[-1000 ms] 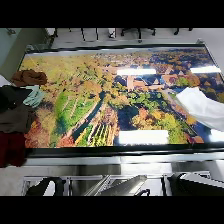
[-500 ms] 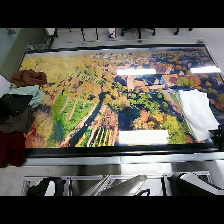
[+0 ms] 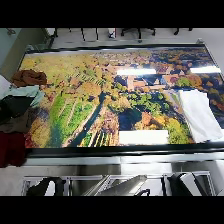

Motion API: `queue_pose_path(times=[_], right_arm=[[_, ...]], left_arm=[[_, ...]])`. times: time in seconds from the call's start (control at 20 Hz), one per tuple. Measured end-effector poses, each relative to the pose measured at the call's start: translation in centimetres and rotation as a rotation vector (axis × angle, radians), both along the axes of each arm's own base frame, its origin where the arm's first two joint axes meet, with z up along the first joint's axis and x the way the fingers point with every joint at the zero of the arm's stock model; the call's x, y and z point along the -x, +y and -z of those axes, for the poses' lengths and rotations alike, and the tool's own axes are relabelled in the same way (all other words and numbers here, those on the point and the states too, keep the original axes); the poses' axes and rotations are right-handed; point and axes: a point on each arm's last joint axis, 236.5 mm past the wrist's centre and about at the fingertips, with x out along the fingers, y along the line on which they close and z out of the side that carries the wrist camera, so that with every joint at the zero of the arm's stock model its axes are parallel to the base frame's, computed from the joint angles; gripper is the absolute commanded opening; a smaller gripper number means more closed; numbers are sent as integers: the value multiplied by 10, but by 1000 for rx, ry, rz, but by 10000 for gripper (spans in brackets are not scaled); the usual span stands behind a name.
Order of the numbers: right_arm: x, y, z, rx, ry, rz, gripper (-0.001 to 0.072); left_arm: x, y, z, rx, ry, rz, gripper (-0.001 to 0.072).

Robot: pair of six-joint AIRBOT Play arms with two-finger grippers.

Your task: Fold the shirts.

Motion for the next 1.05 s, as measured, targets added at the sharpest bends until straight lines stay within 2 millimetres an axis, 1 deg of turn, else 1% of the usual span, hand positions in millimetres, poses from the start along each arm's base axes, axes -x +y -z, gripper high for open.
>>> queue_pose_path(times=[0.05, 0.1, 0.15, 0.2, 0.25, 0.3, 0.35, 0.4, 0.5, 0.6, 0.65, 0.75, 0.85, 0.95, 1.05], right_arm=[[-17, 2, -28, 51, -85, -12, 21], [-38, 12, -53, 91, -175, -53, 20], [-63, 32, -81, 123, -276, -124, 20], [-82, 56, -101, 144, -345, -207, 20], [-101, 89, -117, 157, -401, -313, 20], [-114, 123, -126, 159, -438, -418, 20], [-123, 162, -131, 148, -467, -531, 20], [-128, 205, -130, 123, -482, -650, 20], [-125, 280, -116, 67, -486, -859, 21], [-114, 334, -98, 31, -463, -1006, 21], [-107, 352, -90, 17, -450, -1059, 21], [-96, 382, -78, -1, -428, -1147, 21], [-85, 400, -70, -29, -407, -1203, 21], [-78, 409, -66, -44, -394, -1235, 21], [-74, 414, -64, -54, -386, -1251, 21]], left_arm=[[0, 0, 0, -5, -2, 3, 15], [-1, 0, 1, -8, -2, 5, 14], [-1, 0, 2, -12, -1, 10, 14], [-1, -1, 4, -10, 7, 14, 14], [-1, -3, 7, -9, 17, 24, 14], [0, -7, 12, -5, 30, 42, 14], [3, -15, 19, 4, 45, 68, 14], [6, -25, 28, 11, 60, 97, 14], [15, -49, 49, 34, 91, 168, 14], [26, -74, 72, 59, 124, 231, 14], [31, -85, 80, 71, 136, 258, 14], [40, -105, 93, 90, 149, 308, 14], [46, -121, 100, 104, 168, 345, 15], [47, -133, 104, 110, 185, 377, 14], [47, -144, 107, 110, 204, 403, 14]])
